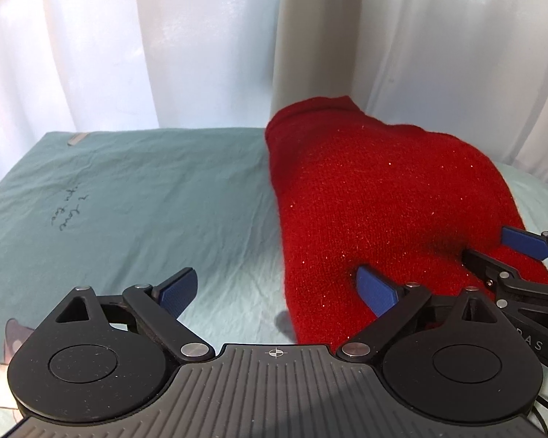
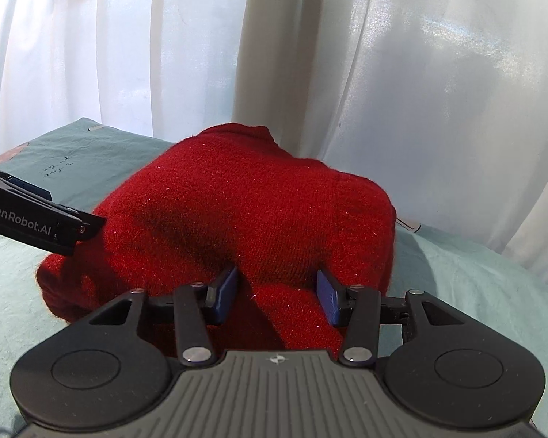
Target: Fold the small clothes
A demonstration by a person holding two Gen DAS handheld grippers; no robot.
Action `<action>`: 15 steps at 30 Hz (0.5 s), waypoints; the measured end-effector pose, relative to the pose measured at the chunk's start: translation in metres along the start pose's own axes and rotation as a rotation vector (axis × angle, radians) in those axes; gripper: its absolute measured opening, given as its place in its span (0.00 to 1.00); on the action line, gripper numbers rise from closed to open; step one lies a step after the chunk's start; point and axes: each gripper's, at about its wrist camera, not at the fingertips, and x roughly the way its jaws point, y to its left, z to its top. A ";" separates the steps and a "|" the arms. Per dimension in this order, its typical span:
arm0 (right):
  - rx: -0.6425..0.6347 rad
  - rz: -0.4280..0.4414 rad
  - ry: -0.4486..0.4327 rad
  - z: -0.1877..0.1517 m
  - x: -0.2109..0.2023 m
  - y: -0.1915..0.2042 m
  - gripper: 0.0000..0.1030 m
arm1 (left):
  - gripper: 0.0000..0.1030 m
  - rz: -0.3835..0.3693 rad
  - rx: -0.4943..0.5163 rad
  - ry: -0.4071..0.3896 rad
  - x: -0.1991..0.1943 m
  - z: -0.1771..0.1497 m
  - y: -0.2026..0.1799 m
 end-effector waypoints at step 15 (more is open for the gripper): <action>0.067 0.042 0.029 0.006 -0.020 -0.008 0.52 | 0.98 -0.059 -0.156 0.046 -0.012 -0.008 0.044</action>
